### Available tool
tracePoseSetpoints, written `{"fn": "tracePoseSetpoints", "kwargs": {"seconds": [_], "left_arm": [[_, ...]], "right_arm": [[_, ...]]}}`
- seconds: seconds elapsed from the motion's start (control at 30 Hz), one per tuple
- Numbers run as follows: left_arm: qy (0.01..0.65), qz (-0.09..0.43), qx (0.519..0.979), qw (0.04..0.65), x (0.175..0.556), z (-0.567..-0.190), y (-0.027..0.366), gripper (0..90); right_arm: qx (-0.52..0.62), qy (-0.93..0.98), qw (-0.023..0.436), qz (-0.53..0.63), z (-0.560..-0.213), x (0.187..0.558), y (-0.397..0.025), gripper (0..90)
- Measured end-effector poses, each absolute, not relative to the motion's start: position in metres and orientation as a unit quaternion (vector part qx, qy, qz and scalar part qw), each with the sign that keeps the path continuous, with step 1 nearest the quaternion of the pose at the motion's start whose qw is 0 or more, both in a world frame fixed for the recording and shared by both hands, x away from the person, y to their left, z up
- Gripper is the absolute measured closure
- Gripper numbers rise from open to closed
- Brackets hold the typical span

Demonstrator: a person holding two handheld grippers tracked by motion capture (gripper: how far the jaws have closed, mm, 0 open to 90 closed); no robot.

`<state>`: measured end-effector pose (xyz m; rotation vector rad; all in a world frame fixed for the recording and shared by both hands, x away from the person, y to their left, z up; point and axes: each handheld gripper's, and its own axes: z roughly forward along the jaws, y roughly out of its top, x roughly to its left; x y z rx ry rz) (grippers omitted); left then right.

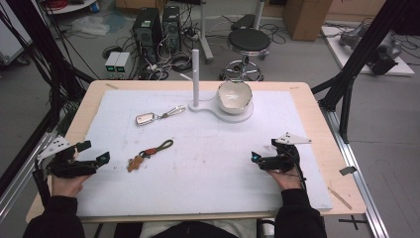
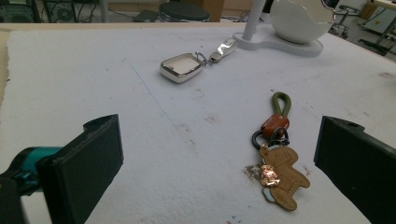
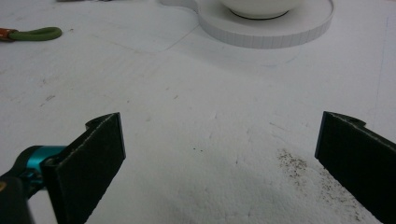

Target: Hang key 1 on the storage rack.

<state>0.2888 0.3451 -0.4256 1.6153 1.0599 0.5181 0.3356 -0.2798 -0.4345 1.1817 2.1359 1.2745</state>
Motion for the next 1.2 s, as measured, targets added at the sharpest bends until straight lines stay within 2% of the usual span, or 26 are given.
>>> {"fn": "tracePoseSetpoints", "kwargs": {"seconds": [0.3,0.7,1.2], "left_arm": [[0.446,0.218,0.68,0.539,0.289,-0.426,0.344,1.8],[0.431,0.228,0.706,0.514,0.296,-0.422,0.329,1.8],[0.401,0.195,0.739,0.504,0.31,-0.411,0.309,1.9]], "right_arm": [[0.42,0.76,0.197,0.456,-0.434,0.336,-0.281,0.8],[0.425,0.758,0.2,0.452,-0.434,0.336,-0.282,0.7],[0.433,0.75,0.199,0.459,-0.433,0.338,-0.287,0.7]]}}
